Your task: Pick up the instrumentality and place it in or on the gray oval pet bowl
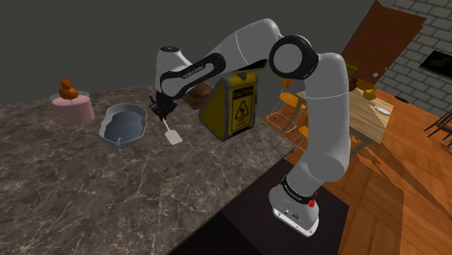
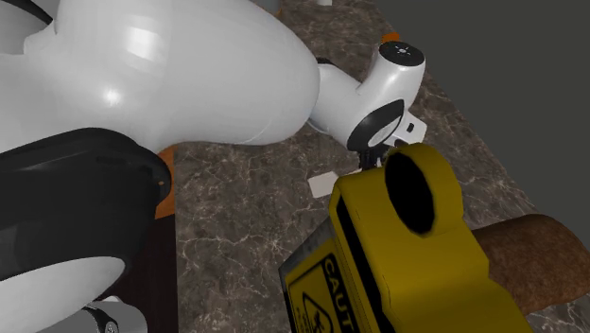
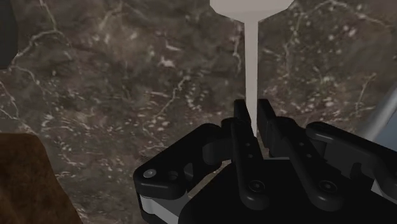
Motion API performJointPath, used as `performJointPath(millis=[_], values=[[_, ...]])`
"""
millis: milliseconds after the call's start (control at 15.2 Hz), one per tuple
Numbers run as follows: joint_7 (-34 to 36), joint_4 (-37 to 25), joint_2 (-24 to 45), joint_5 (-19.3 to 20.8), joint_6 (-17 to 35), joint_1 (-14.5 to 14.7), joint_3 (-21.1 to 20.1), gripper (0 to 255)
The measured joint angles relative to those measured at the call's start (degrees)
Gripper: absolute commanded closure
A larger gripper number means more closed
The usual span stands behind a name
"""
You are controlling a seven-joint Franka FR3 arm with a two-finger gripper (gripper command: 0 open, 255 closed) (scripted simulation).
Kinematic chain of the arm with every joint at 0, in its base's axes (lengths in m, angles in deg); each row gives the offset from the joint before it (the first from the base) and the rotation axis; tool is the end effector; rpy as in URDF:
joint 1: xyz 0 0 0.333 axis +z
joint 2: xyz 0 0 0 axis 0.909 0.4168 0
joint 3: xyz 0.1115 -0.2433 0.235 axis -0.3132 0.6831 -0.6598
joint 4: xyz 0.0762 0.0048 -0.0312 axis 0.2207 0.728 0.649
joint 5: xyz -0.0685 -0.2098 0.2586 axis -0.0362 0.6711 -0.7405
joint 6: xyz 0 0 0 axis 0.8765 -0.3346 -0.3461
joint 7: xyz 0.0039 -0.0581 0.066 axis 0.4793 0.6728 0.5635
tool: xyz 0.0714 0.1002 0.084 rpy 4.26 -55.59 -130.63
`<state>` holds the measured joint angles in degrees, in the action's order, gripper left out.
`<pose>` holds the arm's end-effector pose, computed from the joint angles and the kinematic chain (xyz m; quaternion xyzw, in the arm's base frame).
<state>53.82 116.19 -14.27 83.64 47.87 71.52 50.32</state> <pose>0.6408 0.1585 0.2700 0.9983 -0.0484 0.0333 0.0013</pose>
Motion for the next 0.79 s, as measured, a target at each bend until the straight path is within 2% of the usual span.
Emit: performJointPath(millis=[792], values=[[-1.0,-1.1,-5.6,-1.4,-6.6,-0.6,-0.9,255]])
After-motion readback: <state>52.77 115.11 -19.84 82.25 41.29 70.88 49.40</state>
